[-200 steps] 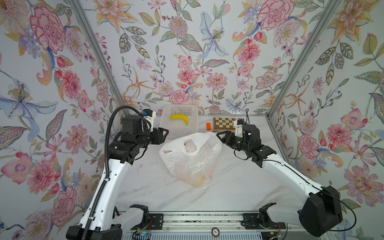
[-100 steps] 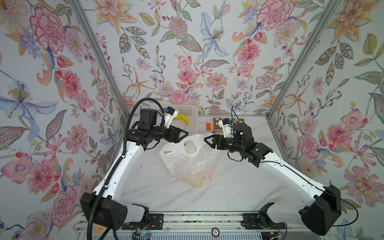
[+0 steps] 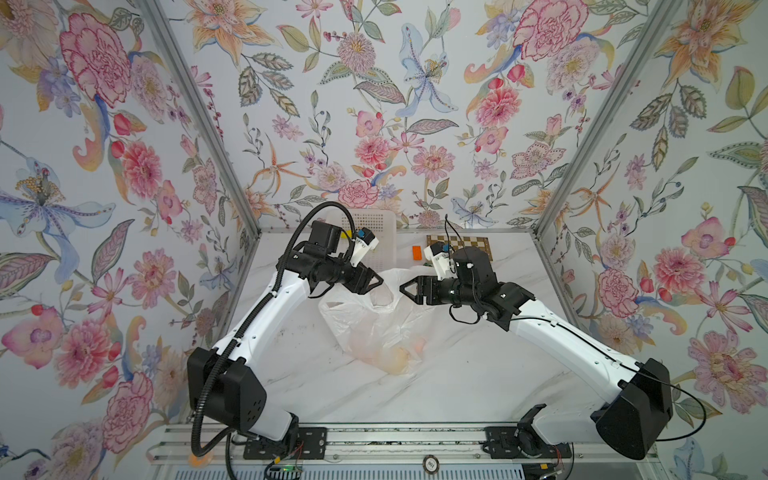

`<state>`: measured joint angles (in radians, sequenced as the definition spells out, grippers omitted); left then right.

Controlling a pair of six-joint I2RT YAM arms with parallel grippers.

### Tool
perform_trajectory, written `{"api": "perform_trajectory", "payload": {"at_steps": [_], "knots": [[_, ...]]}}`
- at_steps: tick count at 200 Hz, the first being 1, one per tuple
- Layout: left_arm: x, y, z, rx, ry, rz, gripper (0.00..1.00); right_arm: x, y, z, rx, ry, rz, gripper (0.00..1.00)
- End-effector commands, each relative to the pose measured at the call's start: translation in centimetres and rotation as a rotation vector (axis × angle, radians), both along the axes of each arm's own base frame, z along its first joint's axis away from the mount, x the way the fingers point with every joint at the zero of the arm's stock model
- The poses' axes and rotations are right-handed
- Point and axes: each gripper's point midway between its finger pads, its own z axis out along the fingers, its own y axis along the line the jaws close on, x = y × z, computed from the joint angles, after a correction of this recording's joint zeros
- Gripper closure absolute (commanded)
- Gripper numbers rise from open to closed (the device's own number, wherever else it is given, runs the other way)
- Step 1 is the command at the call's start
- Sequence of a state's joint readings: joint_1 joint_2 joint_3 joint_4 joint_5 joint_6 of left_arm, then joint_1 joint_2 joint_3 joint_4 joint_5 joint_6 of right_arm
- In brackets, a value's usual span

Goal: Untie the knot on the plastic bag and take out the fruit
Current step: 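Spread the bag opening with the left gripper while the right pulls the rim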

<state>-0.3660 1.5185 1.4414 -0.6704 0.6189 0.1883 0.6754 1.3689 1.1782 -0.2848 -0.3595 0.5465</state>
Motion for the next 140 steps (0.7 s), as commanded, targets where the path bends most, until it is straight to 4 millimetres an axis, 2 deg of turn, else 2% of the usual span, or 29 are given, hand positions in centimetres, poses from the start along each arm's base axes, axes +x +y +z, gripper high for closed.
{"api": "perform_trajectory", "payload": {"at_steps": [1, 10, 13, 16, 26, 50, 66, 94, 140], "knots": [[2.3, 0.2, 0.2, 0.036, -0.066, 0.056, 0.69, -0.5, 0.8, 0.6, -0.019, -0.045, 0.043, 0.26], [3.0, 0.7, 0.7, 0.063, -0.088, 0.09, 0.82, -0.8, 1.0, 0.5, -0.033, -0.064, 0.06, 0.25], [3.2, 0.9, 0.9, 0.072, -0.096, 0.1, 0.85, -0.8, 1.1, 0.5, -0.039, -0.071, 0.065, 0.25], [3.7, 1.0, -0.1, 0.092, -0.076, 0.11, 0.87, -0.9, 1.2, 0.5, -0.046, -0.08, 0.07, 0.25], [4.6, 1.4, 0.0, 0.12, -0.094, 0.141, 0.91, -1.1, 1.5, 0.5, -0.068, -0.113, 0.092, 0.24], [6.0, 2.0, 1.0, 0.142, -0.15, 0.188, 0.95, -1.7, 2.5, -0.2, -0.144, -0.172, 0.182, 0.1], [6.5, 1.8, 1.6, 0.133, -0.177, 0.194, 1.0, -1.9, 3.1, -1.5, -0.216, -0.171, 0.247, 0.01], [7.0, 1.8, 2.1, 0.138, -0.174, 0.199, 1.0, -1.6, 4.2, -3.6, -0.327, -0.137, 0.341, 0.01], [7.5, 1.8, 2.7, 0.136, -0.199, 0.211, 1.0, -0.3, 6.1, -7.4, -0.412, -0.074, 0.404, 0.01]]}}
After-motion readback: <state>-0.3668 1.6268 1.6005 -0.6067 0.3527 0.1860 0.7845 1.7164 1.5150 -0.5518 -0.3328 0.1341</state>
